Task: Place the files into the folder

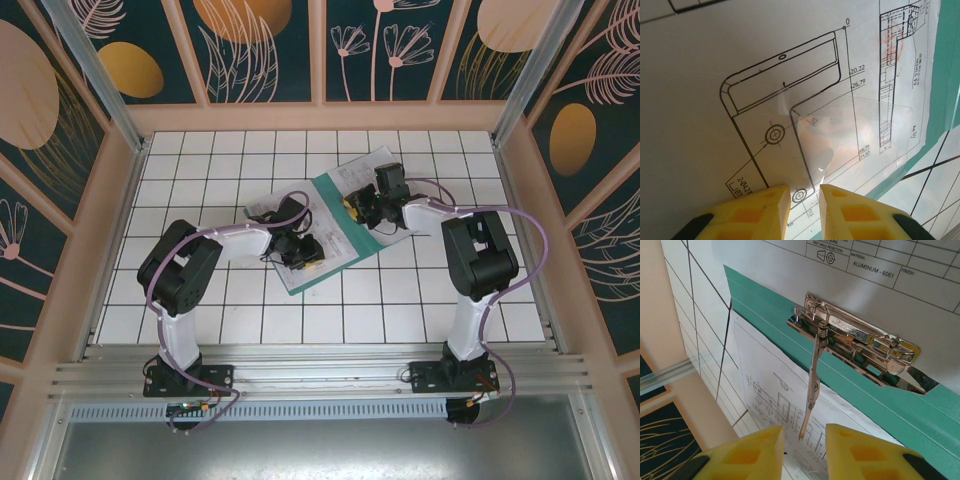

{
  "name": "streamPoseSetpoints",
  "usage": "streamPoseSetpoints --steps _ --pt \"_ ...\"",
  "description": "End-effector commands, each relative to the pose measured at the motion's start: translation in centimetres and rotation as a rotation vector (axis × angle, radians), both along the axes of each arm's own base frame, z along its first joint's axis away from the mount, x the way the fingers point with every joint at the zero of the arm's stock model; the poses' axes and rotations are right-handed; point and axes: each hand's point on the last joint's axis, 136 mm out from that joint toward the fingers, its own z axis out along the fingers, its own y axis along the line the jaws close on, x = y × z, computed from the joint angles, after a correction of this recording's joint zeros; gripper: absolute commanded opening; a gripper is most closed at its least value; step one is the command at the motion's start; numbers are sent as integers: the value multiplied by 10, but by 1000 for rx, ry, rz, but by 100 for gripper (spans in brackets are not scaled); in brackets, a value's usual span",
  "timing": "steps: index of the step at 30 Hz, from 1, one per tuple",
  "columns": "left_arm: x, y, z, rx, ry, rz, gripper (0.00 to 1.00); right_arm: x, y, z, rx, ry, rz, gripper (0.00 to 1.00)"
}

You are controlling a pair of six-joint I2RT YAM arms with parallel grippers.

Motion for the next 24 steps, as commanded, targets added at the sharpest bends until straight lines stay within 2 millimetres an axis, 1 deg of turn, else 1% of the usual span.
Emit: streamPoseSetpoints --steps 1,10,17,24 --pt "-35 22 -44 137 152 -3 26 3 -2 -6 -10 18 13 26" --pt "-35 22 -43 140 149 1 26 1 -5 -10 -22 28 17 19" --pt "-35 23 -45 142 152 0 26 0 -5 -9 -21 27 18 15" --pt "-36 24 -45 146 153 2 26 -2 -6 -10 -24 30 19 6"
